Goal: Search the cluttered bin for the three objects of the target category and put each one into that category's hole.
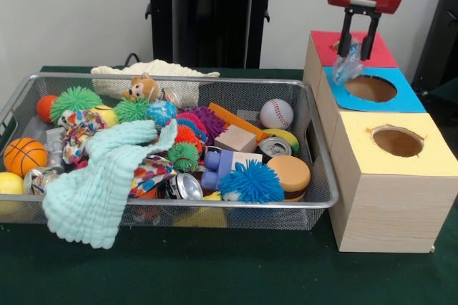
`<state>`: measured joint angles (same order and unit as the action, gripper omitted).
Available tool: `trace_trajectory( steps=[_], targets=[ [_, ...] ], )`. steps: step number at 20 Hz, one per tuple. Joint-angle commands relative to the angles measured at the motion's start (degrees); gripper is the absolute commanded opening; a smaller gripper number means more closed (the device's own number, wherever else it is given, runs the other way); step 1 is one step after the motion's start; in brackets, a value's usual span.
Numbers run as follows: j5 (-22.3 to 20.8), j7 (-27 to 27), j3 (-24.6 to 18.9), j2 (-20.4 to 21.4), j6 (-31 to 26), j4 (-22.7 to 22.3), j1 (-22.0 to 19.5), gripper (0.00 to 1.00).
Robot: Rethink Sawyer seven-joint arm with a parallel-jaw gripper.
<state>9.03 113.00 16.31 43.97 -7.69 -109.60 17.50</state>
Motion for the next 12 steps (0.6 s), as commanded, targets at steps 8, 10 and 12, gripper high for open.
trace_trajectory(
  steps=[8, 10, 12],
  targets=[
    [8.1, 12.7, 3.3, -5.9, -6.0, 6.9, 3.3, 0.00],
    [8.6, 12.6, 3.0, -6.7, -5.0, 6.8, 3.4, 0.00],
    [9.1, 12.6, 2.9, -7.5, -3.9, 6.6, 3.8, 0.00]
  ],
)
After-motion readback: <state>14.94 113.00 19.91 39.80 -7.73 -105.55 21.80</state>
